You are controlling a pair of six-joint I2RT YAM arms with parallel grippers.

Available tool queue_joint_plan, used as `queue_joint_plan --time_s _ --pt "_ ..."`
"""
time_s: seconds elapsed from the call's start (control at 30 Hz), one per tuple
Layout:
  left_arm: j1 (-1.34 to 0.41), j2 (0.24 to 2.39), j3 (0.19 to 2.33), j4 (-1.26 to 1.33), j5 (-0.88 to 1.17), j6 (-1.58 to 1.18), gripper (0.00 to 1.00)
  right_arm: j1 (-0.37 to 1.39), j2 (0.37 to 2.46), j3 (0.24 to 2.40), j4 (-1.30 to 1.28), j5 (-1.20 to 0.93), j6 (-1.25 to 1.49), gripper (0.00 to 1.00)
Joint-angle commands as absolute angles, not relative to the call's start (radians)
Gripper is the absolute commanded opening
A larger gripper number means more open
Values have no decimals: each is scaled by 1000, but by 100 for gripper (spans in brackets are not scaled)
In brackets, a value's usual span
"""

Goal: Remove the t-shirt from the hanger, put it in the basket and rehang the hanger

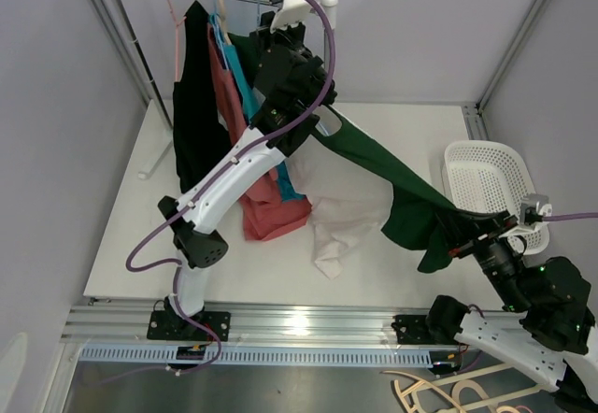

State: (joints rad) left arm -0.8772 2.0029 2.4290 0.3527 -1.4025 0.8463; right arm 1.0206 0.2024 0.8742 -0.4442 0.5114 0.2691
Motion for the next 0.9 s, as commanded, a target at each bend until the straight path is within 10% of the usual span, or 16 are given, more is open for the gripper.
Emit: queue_joint_plan --time_s 0.0,0.6,0.87 --pt "-810 1974 2505 307 -1289 842 1 933 153 945 -495 513 305 0" --pt "-821 1781 2482 -432 -945 155 1 799 431 996 -563 451 426 0" --pt "-833 1791 2528 -331 -954 234 1 801 577 855 -422 232 518 0"
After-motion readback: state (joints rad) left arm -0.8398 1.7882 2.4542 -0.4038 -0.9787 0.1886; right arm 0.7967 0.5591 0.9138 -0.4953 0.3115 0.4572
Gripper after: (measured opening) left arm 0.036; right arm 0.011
